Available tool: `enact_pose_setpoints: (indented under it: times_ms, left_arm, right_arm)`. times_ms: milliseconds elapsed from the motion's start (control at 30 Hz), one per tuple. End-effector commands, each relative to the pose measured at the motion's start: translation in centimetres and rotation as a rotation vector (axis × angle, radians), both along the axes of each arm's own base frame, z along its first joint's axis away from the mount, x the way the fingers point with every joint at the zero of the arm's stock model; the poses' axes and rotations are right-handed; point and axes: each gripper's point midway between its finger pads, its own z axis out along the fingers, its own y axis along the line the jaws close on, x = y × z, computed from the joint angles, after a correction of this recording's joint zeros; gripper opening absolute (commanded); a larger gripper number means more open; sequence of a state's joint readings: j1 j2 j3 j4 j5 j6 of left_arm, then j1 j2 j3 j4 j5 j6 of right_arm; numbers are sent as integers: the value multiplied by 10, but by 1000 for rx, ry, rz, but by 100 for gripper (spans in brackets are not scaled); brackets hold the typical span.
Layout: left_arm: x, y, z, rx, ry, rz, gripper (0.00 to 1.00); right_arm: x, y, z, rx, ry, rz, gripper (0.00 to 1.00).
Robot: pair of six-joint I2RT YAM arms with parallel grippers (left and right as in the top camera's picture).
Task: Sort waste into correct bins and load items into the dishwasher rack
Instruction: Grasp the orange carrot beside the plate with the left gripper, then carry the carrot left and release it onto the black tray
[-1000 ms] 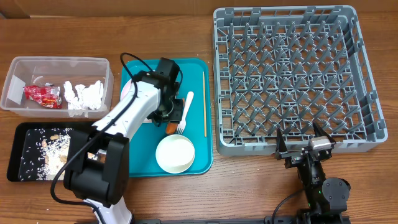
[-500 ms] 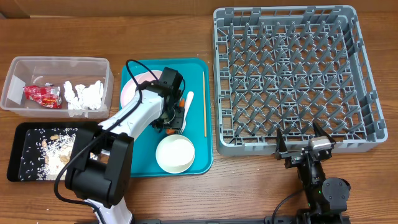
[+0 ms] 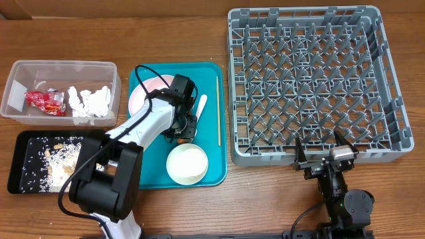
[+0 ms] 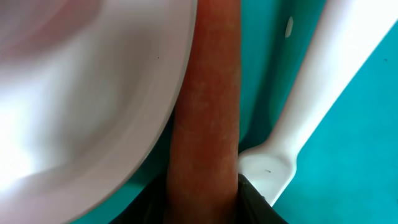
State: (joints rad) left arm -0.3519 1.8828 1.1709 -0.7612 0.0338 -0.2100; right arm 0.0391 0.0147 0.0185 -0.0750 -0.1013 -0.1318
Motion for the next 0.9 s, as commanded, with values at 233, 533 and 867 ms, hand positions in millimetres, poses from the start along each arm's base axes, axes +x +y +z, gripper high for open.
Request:
enact_pose_setpoints:
  times_ms: [233,533,867]
  left_arm:
    - [3,1,19,20,11,-10,15]
    - [5,0,26,20,11,-10,5]
    - [13,-3,56,-2,-50,-9,5]
  right_arm:
    - [0,0,-2,0,-4,0,100]
    - [0,0,-2,0,-4,0,100]
    - [0,0,-2,0,-4,0,100]
